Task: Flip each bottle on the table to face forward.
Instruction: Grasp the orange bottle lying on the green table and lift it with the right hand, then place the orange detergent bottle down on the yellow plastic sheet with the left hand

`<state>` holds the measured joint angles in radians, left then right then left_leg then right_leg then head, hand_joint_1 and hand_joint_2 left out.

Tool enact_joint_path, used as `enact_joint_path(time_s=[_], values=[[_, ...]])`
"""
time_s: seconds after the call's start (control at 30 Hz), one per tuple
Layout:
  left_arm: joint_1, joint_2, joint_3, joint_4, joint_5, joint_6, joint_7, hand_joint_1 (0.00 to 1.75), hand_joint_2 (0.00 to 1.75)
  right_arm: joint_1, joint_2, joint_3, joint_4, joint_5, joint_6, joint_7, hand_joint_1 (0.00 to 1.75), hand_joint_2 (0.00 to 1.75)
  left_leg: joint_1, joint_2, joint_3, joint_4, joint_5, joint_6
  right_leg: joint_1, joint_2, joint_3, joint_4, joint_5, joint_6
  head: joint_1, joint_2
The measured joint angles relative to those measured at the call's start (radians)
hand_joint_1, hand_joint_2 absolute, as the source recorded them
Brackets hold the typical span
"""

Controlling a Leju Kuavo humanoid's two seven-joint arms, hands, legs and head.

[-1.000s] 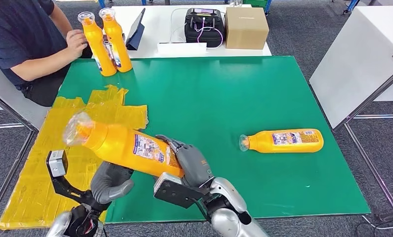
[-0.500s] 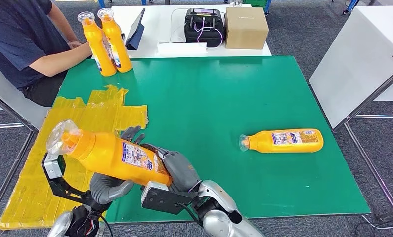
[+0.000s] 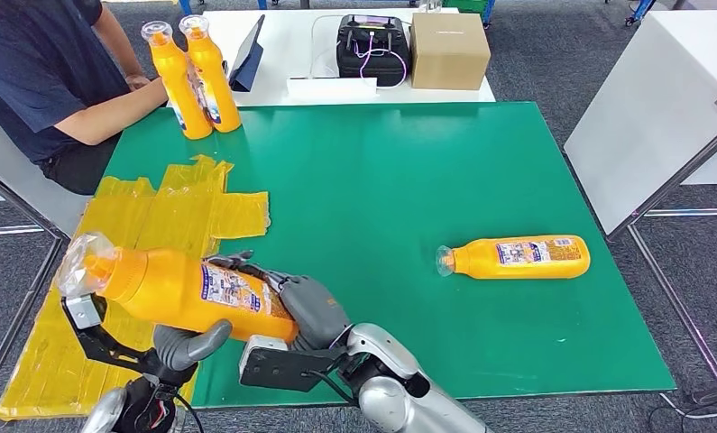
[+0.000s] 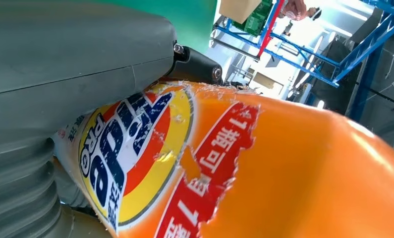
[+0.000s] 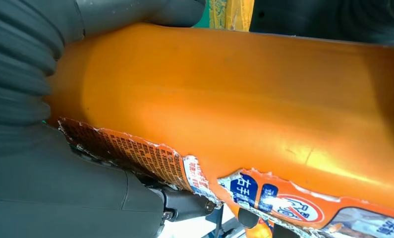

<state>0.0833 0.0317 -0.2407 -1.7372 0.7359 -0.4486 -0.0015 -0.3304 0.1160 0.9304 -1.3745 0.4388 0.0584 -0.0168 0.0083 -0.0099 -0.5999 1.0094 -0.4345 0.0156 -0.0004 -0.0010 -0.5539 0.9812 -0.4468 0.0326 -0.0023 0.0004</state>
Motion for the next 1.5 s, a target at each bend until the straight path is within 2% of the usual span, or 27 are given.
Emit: enact_joint_path(time_s=[0.33,0.5,0.57,0.63,0.7,0.77,0.8,0.9,1.0,1.1,1.17,1.27,1.4,1.43,1.5], values=[[0.004,-0.002,0.006,0.000,-0.022,0.000,-0.011,1.75,1.75,-0.001,-0.002,0.013,0.008,-0.018,-0.023,0.009,1.75,1.75,0.000,0.000,0.000,0.000,0.000,0.000,0.000,0.000,0.000,0.000,0.000,0.000,0.000,0.000],[0.013,-0.007,0.006,-0.007,-0.059,0.001,-0.021,1.75,1.75,0.021,-0.010,0.004,0.003,0.028,-0.054,0.015,1.61,1.75,0.000,0.000,0.000,0.000,0.000,0.000,0.000,0.000,0.000,0.000,0.000,0.000,0.000,0.000],[0.020,-0.009,0.006,-0.014,-0.079,0.003,-0.026,1.75,1.75,0.037,-0.016,-0.005,-0.005,0.061,-0.062,0.017,0.81,1.75,0.000,0.000,0.000,0.000,0.000,0.000,0.000,0.000,-0.001,0.000,0.000,0.000,0.000,0.000],[0.023,-0.011,0.006,-0.020,-0.092,0.005,-0.029,1.75,1.75,0.048,-0.021,-0.012,-0.014,0.079,-0.066,0.021,0.01,0.87,0.000,0.000,-0.001,0.000,0.000,0.000,0.000,0.000,-0.001,0.000,0.000,0.000,0.000,0.000],[0.026,-0.012,0.006,-0.028,-0.134,0.018,-0.041,1.75,1.75,0.063,-0.025,-0.021,-0.025,0.111,-0.077,0.037,0.00,0.00,0.000,0.000,-0.001,0.000,0.000,0.000,0.000,0.000,-0.001,0.000,0.000,0.000,0.000,0.000],[0.034,-0.013,0.010,-0.044,-0.271,0.062,-0.076,1.75,1.75,0.094,-0.033,-0.044,-0.056,0.171,-0.093,0.066,0.00,0.00,0.000,0.000,-0.001,0.000,0.000,0.000,0.000,0.000,-0.001,0.000,0.000,0.000,0.000,0.000],[0.038,-0.013,0.016,-0.055,-0.393,0.101,-0.100,1.75,1.75,0.119,-0.042,-0.065,-0.083,0.206,-0.101,0.082,0.00,0.00,0.000,-0.001,-0.001,0.000,0.000,0.000,0.000,-0.001,-0.001,0.000,0.000,0.000,0.000,0.000],[0.047,-0.014,0.057,-0.086,-0.890,0.262,-0.159,1.75,1.75,0.210,-0.086,-0.167,-0.207,0.287,-0.114,0.120,0.00,0.00,0.000,-0.002,-0.002,0.000,0.000,0.000,0.000,-0.002,-0.002,0.000,0.000,0.000,0.000,0.000],[0.050,-0.009,0.108,-0.090,-1.405,0.437,-0.170,1.75,1.75,0.286,-0.141,-0.314,-0.345,0.314,-0.089,0.125,0.00,0.00,-0.001,-0.002,-0.002,0.000,0.000,0.000,0.000,-0.002,-0.002,-0.001,0.000,0.000,0.000,0.000],[0.050,0.011,0.134,-0.060,-1.753,0.558,-0.156,1.75,1.75,0.345,-0.203,-0.466,-0.458,0.299,-0.061,0.105,0.00,0.00,-0.002,-0.002,-0.002,0.000,0.000,0.001,-0.001,-0.002,-0.002,-0.001,0.000,0.000,0.000,0.000],[0.053,0.026,0.146,-0.027,-1.832,0.589,-0.149,1.75,1.75,0.380,-0.242,-0.558,-0.516,0.277,-0.052,0.084,0.00,0.00,-0.003,-0.002,-0.002,0.000,0.000,0.001,-0.001,-0.002,-0.002,-0.001,0.000,0.000,0.000,0.000],[0.060,0.038,0.155,0.014,-1.848,0.604,-0.147,1.75,1.75,0.430,-0.290,-0.671,-0.586,0.253,-0.045,0.062,0.00,0.00,-0.003,-0.002,-0.002,0.000,-0.001,0.001,-0.001,-0.002,-0.002,-0.001,0.000,0.000,0.000,0.000],[0.067,0.047,0.156,0.045,-1.871,0.606,-0.133,1.75,1.75,0.483,-0.330,-0.760,-0.649,0.244,-0.039,0.053,0.00,0.00,-0.003,-0.001,-0.002,0.000,-0.001,0.001,-0.001,-0.002,-0.002,-0.001,0.000,0.000,0.000,0.000],[0.067,0.051,0.155,0.053,-1.888,0.603,-0.121,1.65,1.75,0.491,-0.338,-0.776,-0.660,0.242,-0.037,0.053,0.00,0.00,-0.003,-0.001,-0.002,0.000,-0.001,0.001,-0.001,-0.002,-0.002,-0.001,0.000,0.000,0.000,0.000],[0.063,0.065,0.152,0.077,-1.926,0.592,-0.091,0.78,1.75,0.500,-0.358,-0.804,-0.675,0.233,-0.027,0.055,0.00,0.00,-0.003,0.000,-0.002,0.000,-0.001,0.001,-0.001,-0.002,-0.002,-0.001,0.000,0.000,0.000,0.000]])
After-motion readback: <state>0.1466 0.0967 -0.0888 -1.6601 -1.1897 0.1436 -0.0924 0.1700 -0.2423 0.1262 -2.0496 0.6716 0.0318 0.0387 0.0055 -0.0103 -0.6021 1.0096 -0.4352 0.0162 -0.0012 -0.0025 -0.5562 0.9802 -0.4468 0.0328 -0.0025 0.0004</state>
